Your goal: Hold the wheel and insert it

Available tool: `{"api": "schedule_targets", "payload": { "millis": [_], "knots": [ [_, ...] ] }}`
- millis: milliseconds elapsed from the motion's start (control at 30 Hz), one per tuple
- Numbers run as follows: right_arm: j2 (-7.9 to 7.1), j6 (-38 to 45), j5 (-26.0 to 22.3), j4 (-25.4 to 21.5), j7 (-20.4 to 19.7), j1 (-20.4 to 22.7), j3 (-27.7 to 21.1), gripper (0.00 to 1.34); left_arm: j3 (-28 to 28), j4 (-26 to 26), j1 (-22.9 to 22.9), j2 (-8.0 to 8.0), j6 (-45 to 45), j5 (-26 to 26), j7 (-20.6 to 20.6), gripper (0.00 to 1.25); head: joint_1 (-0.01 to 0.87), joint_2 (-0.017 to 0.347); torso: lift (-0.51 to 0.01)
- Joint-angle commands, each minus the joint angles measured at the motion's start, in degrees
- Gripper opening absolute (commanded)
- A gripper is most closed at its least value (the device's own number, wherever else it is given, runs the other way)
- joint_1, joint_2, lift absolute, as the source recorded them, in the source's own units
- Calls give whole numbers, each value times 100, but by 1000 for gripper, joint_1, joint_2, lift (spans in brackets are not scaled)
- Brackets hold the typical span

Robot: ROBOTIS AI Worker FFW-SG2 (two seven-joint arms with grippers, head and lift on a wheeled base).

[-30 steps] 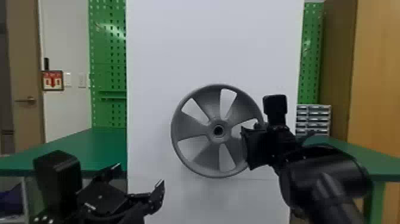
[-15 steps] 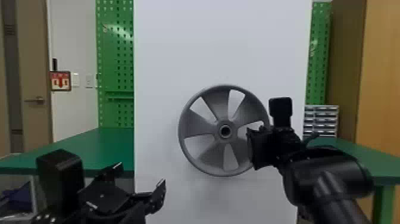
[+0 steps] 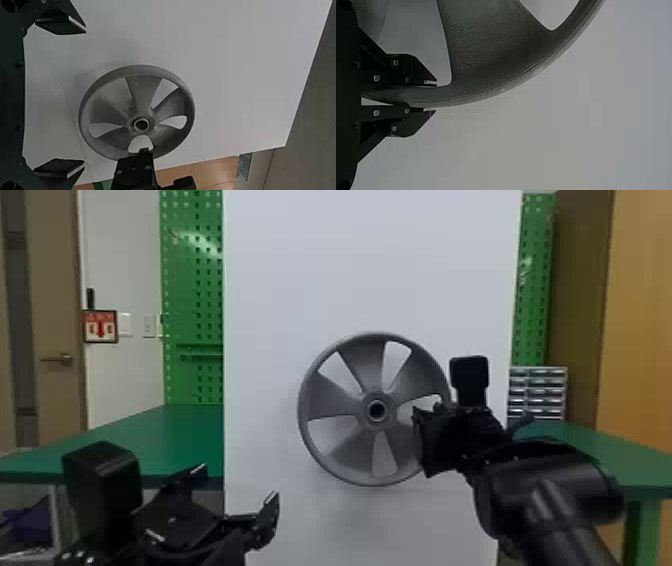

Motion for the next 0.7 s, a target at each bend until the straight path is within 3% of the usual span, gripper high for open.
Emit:
{"api": "schedule_targets", "payload": {
  "millis": [0, 133, 333, 533, 667],
  "knots": [
    [4, -31, -94, -31, -368, 27, 25, 137, 4, 7, 15, 0, 0, 30, 0, 1147, 97, 15, -442],
    [4, -57, -120, -92, -368, 45, 60, 170, 12, -2, 15, 0, 0, 65, 0, 1147, 97, 15, -442],
    [4, -101, -147, -136, -368, 62, 86, 385, 12, 7, 6, 9, 0, 188, 0, 1147, 97, 15, -442],
    [4, -110, -173, -171, -368, 89, 113, 778, 4, 16, 15, 9, 0, 224, 0, 1147, 97, 15, -442],
    [4, -110, -235, -250, -368, 124, 148, 927, -5, 16, 15, 9, 0, 224, 0, 1147, 97, 15, -442]
  ]
}}
